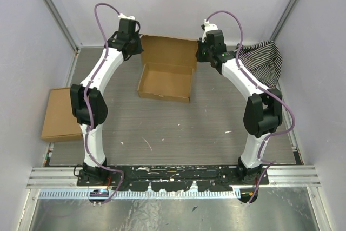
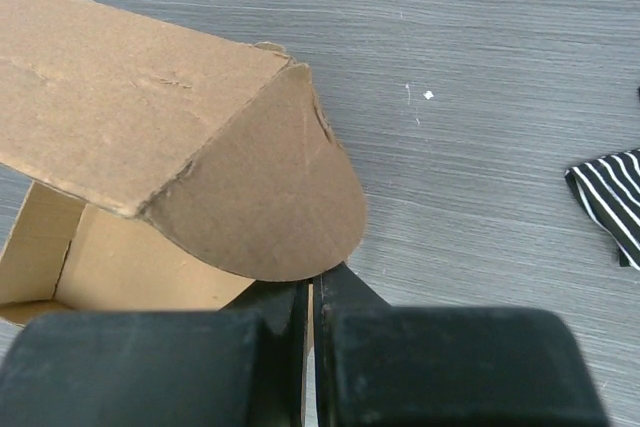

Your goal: Fold the paper box

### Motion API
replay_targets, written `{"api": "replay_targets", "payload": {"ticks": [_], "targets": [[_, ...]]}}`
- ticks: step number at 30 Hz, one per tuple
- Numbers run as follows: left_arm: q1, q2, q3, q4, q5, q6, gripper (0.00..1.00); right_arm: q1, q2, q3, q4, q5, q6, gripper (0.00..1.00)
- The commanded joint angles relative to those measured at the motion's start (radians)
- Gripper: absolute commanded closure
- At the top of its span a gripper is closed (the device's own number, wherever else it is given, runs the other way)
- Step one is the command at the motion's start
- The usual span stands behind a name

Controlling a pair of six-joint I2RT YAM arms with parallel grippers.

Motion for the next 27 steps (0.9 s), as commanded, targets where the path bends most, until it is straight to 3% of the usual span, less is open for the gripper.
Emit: {"api": "replay_targets", "payload": {"ticks": [1, 15, 27], "targets": [[0.005, -0.077, -0.082, 0.091, 0.038, -0.021, 0.97, 0.003, 0.008, 0.061, 0.008, -0.020, 0.050, 0.98], [0.004, -0.249, -0.409, 0.239, 0.115, -0.030, 1.00, 0.018, 0.033, 0.047, 0.083, 0.027, 0.152, 0.97], [-0.009, -0.334, -0.570, 0.259, 0.129, -0.052, 0.99, 0.143, -0.011, -0.084, 0.087, 0.159, 0.201, 0.97]]}}
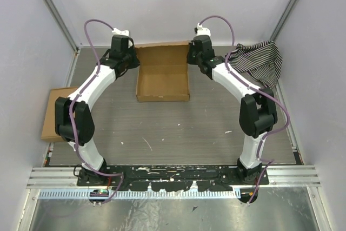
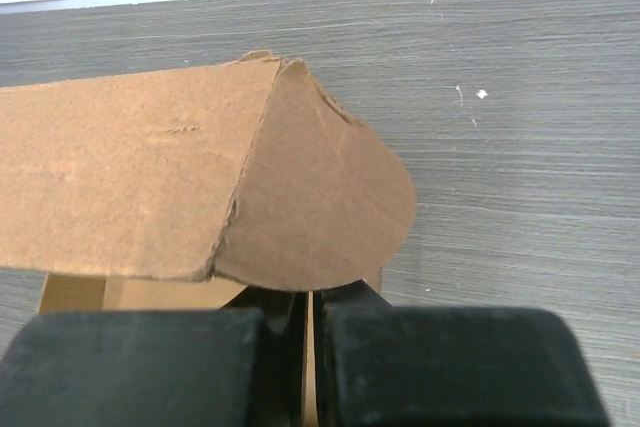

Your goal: Fold the paper box

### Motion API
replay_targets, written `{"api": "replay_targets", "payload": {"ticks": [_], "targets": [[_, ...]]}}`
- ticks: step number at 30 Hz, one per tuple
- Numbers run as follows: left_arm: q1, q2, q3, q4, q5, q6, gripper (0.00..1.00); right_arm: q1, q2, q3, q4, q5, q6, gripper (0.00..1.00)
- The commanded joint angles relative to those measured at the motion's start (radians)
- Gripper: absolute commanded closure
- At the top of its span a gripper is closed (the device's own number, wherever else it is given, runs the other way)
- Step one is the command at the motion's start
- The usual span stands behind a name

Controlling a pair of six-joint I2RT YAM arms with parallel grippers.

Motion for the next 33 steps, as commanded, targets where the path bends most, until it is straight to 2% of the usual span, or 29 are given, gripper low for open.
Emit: {"api": "replay_targets", "payload": {"ticks": [1, 16, 18, 21, 23, 27, 33], "targets": [[-0.010, -0.035, -0.061, -0.017, 0.029, -0.011, 0.99, 0.050, -0.054, -0.086, -0.009, 0.043, 0.052, 0.97], [-0.013, -0.193, -0.248, -0.019, 0.024, -0.009, 0.96, 0.091, -0.207, -0.320, -0.016, 0.129, 0.093, 0.97], [-0.014, -0.225, -0.265, -0.036, 0.007, -0.006, 0.91, 0.091, -0.211, -0.318, -0.021, 0.132, 0.093, 0.97], [-0.014, -0.253, -0.260, -0.088, -0.091, 0.001, 0.68, 0.091, -0.217, -0.306, -0.026, 0.148, 0.097, 0.97], [-0.014, -0.251, -0.229, -0.146, -0.153, 0.022, 0.60, 0.091, -0.222, -0.295, -0.034, 0.160, 0.098, 0.97], [-0.010, -0.226, -0.179, -0.176, -0.215, 0.058, 0.52, 0.091, -0.232, -0.270, -0.050, 0.161, 0.081, 0.97], [0.002, -0.106, -0.034, -0.212, -0.235, 0.076, 0.50, 0.091, -0.245, -0.257, -0.071, 0.137, 0.057, 0.97]]}}
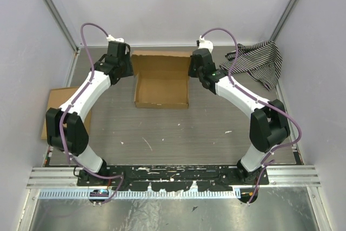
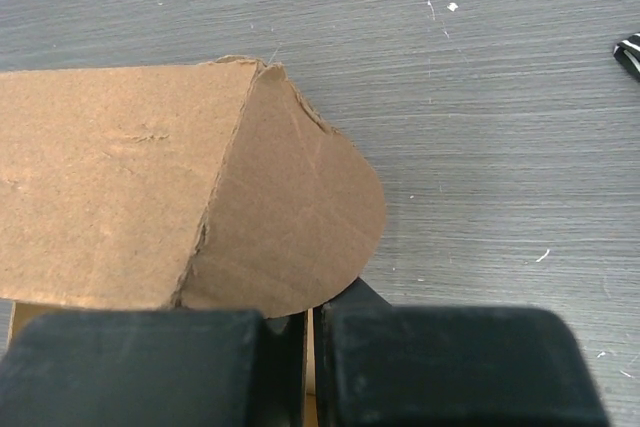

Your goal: Fold the paper box

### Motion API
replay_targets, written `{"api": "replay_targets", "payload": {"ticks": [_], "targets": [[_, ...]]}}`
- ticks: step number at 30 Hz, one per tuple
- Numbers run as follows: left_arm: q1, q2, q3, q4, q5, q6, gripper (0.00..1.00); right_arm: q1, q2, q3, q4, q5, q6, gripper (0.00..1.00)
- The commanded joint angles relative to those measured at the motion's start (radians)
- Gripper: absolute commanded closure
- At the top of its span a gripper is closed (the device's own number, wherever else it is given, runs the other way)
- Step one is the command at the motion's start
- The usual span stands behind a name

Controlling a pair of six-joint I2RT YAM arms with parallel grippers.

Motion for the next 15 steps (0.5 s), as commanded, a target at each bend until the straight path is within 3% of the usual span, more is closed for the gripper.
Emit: {"api": "replay_targets", "payload": {"ticks": [1, 15], "targets": [[0.010, 0.080, 0.125, -0.031, -0.047, 0.035, 0.50, 0.004, -0.036, 0.023, -0.097, -0.017, -0.020, 0.97], [0.009, 0.095, 0.171, 0.065, -0.013, 0.044, 0.51, 0.003, -0.016, 0.094, -0.145, -0.043, -0.064, 0.97]]}}
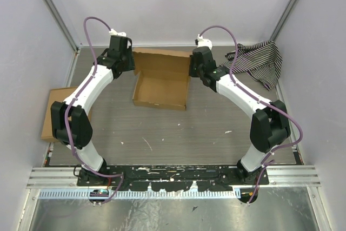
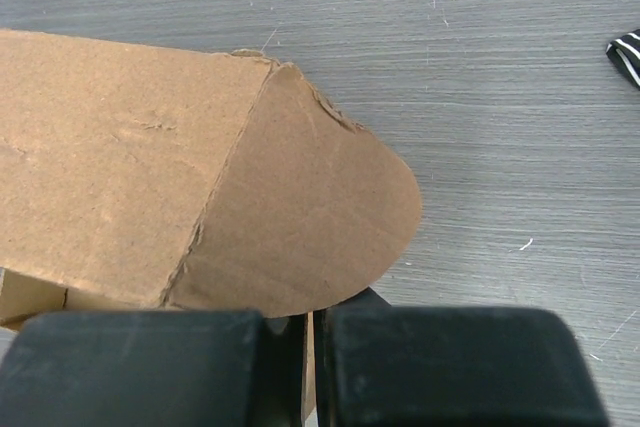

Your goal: Fold the paper box

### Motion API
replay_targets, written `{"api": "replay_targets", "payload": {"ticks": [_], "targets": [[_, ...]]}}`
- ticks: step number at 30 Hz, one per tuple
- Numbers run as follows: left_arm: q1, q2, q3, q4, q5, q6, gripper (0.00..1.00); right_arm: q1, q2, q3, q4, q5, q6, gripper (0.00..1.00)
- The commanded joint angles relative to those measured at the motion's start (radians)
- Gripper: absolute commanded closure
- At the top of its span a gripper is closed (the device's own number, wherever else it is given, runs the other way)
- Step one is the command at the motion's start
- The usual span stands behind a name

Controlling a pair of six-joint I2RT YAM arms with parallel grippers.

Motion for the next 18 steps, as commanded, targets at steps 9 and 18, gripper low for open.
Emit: {"api": "replay_targets", "payload": {"ticks": [9, 18], "targets": [[0.007, 0.015, 0.024, 0.194, 0.012, 0.031, 0.55, -0.007, 0.013, 0.138, -0.132, -0.084, -0.048, 0.97], [0.007, 0.005, -0.004, 0.221, 0.073, 0.017, 0.94, -0.023, 0.048, 0.179, -0.168, -0.107, -0.045, 0.97]]}}
